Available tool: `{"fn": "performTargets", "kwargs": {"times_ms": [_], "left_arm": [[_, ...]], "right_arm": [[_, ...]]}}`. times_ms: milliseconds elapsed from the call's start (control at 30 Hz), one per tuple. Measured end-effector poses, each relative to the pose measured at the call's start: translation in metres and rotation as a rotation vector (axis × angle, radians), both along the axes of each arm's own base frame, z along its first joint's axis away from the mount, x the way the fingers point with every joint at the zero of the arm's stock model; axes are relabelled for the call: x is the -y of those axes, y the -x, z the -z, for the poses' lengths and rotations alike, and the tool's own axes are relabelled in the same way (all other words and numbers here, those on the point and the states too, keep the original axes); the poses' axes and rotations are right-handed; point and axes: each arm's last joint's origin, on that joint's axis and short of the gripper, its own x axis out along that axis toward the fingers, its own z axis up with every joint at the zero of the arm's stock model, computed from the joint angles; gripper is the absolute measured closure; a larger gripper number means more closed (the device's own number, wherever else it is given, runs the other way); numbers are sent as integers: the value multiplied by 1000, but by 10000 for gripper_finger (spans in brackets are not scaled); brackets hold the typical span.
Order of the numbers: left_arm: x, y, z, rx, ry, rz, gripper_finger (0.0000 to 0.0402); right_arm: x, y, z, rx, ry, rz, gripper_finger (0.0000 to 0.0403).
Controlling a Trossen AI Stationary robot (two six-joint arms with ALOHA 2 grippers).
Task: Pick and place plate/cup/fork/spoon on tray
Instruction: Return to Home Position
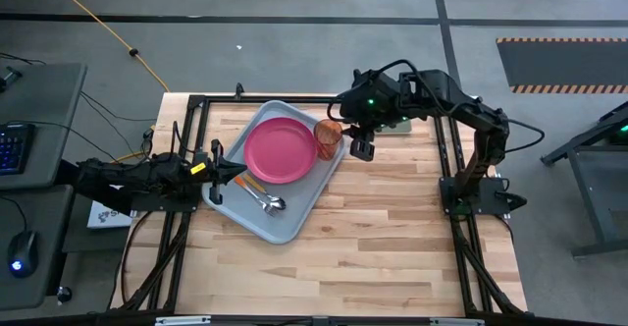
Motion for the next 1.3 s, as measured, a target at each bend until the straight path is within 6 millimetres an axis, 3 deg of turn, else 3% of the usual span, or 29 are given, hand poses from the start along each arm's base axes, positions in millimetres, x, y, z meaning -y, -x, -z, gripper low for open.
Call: {"fn": "performTargets", "kwargs": {"times_ms": [667,833,1100,1300], "left_arm": [[0,0,0,0,1,0,398],[0,0,0,0,1,0,398],[0,0,0,0,1,0,398],[0,0,0,0,-1,0,398]], "right_arm": [[-27,16,-9,45,64,-47,288],[-27,31,22,71,67,-49,288],[-14,95,76,386,66,27,288],[-11,140,101,570,-1,84,288]]}}
